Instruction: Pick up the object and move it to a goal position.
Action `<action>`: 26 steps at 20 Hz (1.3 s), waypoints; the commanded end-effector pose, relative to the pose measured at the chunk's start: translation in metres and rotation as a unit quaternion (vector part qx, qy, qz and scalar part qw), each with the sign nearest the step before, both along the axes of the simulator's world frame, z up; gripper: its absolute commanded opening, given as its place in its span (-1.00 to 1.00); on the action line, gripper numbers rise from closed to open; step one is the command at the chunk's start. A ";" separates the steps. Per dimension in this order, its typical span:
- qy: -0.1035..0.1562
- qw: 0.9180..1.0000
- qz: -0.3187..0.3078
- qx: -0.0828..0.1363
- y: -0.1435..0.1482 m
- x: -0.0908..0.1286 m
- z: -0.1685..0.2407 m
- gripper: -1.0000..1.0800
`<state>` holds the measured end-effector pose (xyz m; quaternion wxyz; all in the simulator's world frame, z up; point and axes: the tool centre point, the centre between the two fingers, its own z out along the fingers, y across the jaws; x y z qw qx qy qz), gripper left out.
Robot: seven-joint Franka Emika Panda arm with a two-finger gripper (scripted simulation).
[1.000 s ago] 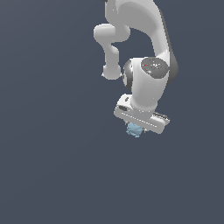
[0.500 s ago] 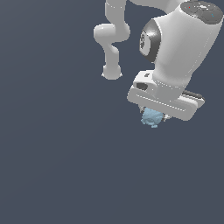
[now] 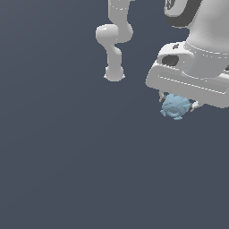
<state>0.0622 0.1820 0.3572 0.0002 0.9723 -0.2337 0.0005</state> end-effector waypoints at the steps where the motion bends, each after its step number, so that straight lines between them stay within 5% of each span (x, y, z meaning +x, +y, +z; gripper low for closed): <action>1: 0.000 1.000 0.000 0.000 0.006 0.002 0.015 -1.00; 26: 0.000 1.000 0.000 0.000 0.034 0.015 0.079 -1.00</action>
